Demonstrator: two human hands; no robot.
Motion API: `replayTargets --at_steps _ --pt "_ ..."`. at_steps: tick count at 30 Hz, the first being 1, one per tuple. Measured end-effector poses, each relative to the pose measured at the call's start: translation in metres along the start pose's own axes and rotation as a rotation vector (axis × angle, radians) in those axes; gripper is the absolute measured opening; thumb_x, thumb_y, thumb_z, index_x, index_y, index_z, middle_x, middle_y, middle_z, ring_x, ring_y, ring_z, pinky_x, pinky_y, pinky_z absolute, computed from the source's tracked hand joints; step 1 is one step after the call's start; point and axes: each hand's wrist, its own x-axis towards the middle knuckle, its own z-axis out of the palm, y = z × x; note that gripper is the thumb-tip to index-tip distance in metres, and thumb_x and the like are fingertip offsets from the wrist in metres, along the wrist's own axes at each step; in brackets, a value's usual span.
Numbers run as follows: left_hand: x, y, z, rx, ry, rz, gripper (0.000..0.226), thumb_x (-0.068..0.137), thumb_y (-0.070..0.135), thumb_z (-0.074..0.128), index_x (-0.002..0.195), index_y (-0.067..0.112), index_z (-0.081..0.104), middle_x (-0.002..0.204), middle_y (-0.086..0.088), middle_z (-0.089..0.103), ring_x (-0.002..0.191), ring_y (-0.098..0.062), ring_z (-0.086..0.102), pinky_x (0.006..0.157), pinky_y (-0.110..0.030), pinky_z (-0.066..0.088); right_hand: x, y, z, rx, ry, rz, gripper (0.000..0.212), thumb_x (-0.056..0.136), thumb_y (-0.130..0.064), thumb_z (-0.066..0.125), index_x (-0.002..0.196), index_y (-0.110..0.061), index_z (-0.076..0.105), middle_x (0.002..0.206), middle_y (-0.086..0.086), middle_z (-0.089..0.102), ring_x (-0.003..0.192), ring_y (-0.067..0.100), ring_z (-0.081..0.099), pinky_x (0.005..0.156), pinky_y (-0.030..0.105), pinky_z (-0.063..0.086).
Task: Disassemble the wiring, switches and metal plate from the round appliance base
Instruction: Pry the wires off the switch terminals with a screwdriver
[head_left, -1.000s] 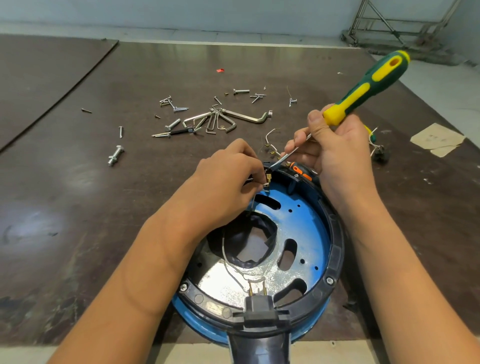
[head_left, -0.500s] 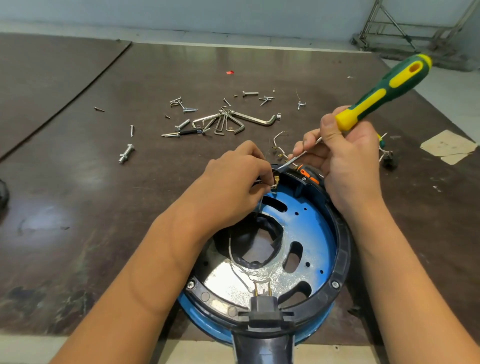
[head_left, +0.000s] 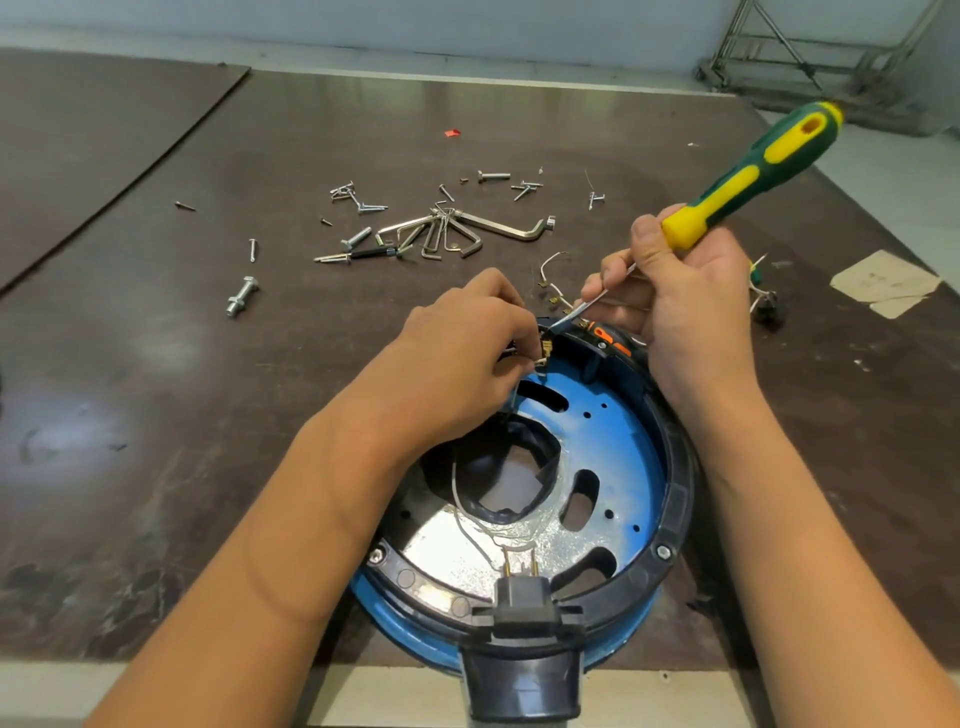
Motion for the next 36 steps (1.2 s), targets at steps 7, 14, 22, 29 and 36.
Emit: replayTargets --at_steps 7,14,22,29,36 --pt "0.0 0.001 0.0 0.005 0.003 0.001 0.008 0.092 0.026 0.064 0.094 0.032 0.069 0.118 0.009 0.048 0.104 -0.016 0.053 0.092 -0.049 0.047 0.005 0.0 0.002 -0.051 0.051 0.049 0.014 0.108 -0.021 0.054 0.096 -0.018 0.046 0.064 0.001 0.064 0.062 0.02 0.072 0.052 0.028 0.057" --pt "0.0 0.0 0.0 0.007 0.021 0.002 0.009 0.091 0.026 0.064 0.092 0.032 0.07 0.117 0.009 0.049 0.103 -0.015 0.054 0.092 -0.049 0.047 0.009 0.003 0.002 -0.062 0.071 0.069 0.016 0.108 -0.022 0.052 0.095 -0.018 0.044 0.061 0.0 0.064 0.061 0.022 0.073 0.05 0.03 0.058" --pt "-0.001 0.0 0.0 0.0 0.03 0.025 0.008 0.091 0.026 0.064 0.092 0.031 0.072 0.116 0.008 0.051 0.102 -0.013 0.056 0.091 -0.045 0.048 0.013 0.008 -0.003 0.003 0.062 0.176 0.017 0.108 -0.025 0.053 0.095 -0.018 0.045 0.065 0.002 0.066 0.067 0.025 0.075 0.052 0.032 0.061" --pt "-0.001 0.0 0.0 0.013 0.032 0.029 0.01 0.09 0.026 0.065 0.094 0.028 0.074 0.117 0.008 0.052 0.104 -0.013 0.056 0.092 -0.042 0.048 0.014 0.009 -0.002 0.024 0.079 0.185 0.019 0.108 -0.023 0.054 0.092 -0.018 0.046 0.062 0.001 0.066 0.064 0.024 0.074 0.057 0.037 0.064" --pt "0.0 0.001 -0.002 -0.005 0.038 0.029 0.011 0.09 0.026 0.066 0.094 0.03 0.075 0.114 0.01 0.053 0.104 -0.011 0.056 0.092 -0.04 0.048 0.004 0.005 -0.002 -0.009 0.043 -0.034 0.015 0.108 -0.022 0.053 0.095 -0.021 0.045 0.066 0.001 0.065 0.063 0.023 0.072 0.052 0.031 0.057"
